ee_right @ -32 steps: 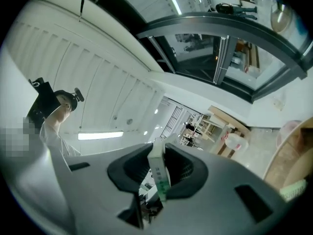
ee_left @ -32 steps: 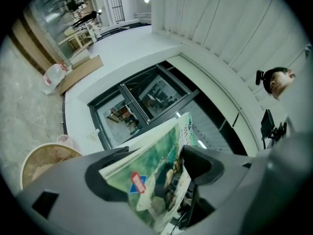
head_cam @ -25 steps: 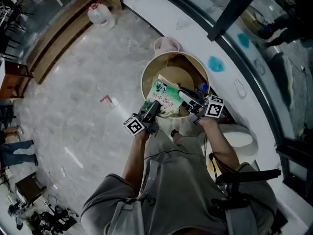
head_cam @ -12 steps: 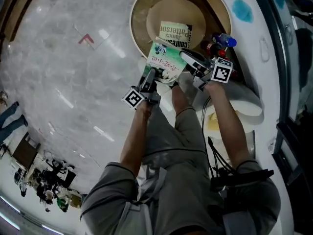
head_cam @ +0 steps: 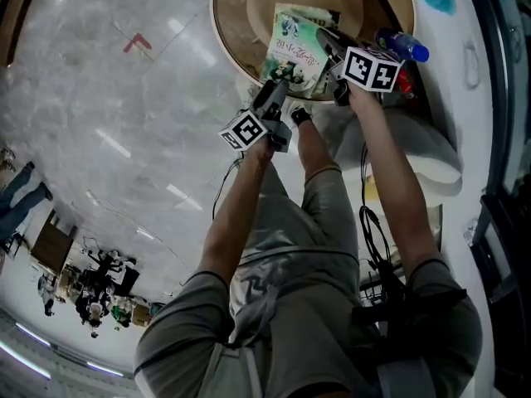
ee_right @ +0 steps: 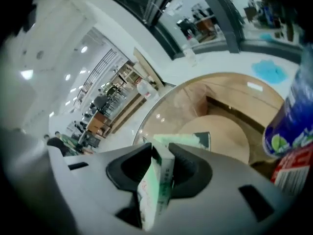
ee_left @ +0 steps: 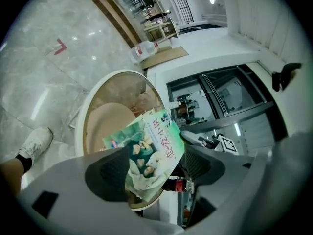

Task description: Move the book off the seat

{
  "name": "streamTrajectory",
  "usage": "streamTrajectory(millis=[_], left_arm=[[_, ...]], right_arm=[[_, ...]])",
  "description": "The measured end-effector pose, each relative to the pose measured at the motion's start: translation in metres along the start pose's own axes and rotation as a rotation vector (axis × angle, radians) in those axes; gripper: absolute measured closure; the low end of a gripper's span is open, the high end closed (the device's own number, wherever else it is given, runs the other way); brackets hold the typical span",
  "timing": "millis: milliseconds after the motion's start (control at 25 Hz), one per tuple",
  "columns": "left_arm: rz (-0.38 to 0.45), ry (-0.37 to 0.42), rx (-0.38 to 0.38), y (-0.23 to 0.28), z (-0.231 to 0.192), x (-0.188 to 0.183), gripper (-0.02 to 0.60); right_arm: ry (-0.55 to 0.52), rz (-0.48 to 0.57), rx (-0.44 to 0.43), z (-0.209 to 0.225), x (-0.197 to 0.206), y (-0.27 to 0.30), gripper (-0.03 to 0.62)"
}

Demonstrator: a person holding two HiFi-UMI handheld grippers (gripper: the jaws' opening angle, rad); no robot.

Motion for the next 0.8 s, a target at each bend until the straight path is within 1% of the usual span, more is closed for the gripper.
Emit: streamTrajectory(millis=[40, 120, 160, 200, 240, 280, 400, 480, 600, 720, 800], left_arm=[[-0.008, 0.016, -0.001, 0.004, 0.004, -0.002, 0.224], [-0.015, 0.032, 0.007, 0.009, 0.013, -0.005, 0.224], [-0.018, 0.041, 0.010, 0.009, 0.017, -0.007, 0.224], [-0.021, 0.054, 0.009, 0.008, 0.018, -0.008, 0.224], [-0.025, 0.073, 0.007, 0.006, 0.018, -0.010, 0.224], [-0.029, 0.098, 0.005, 0.004, 0.018, -0.013, 0.224], [-0.023, 0.171, 0.007, 0.002, 0.024, -0.028, 0.224], [-0.013, 0.210, 0.005, 0.000, 0.029, -0.037, 0.224], [0.004, 0.267, 0.008, 0.000, 0.044, -0.053, 0.224], [0.020, 0.332, 0.020, -0.002, 0.070, -0.074, 0.224], [0.023, 0.392, 0.021, -0.009, 0.094, -0.086, 0.224]], right_arm=[[-0.071, 0.022, 0.039, -0.003, -0.005, -0.001, 0.488], [-0.207, 0.078, 0.150, -0.003, -0.016, -0.006, 0.463], [-0.268, 0.119, 0.205, -0.003, -0.024, -0.010, 0.443], [-0.323, 0.165, 0.246, -0.004, -0.033, -0.016, 0.442], [-0.369, 0.208, 0.265, -0.009, -0.042, -0.021, 0.441], [-0.407, 0.244, 0.266, -0.017, -0.051, -0.025, 0.441], [-0.495, 0.305, 0.236, -0.043, -0.072, -0.031, 0.441], [-0.514, 0.318, 0.233, -0.049, -0.077, -0.036, 0.441], [-0.488, 0.328, 0.244, -0.051, -0.083, -0.043, 0.441], [-0.490, 0.346, 0.259, -0.065, -0.092, -0.059, 0.441], [-0.494, 0.361, 0.262, -0.081, -0.095, -0.078, 0.441]])
Point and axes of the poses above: the fingertips, and each gripper's own axes: y forward along the fingers, z to its right, x out of its underside, the point moved 2 cm from there along -y, backward along the fingers, and after that the axes turned 4 degrees about -z, right-handed, at the moved point
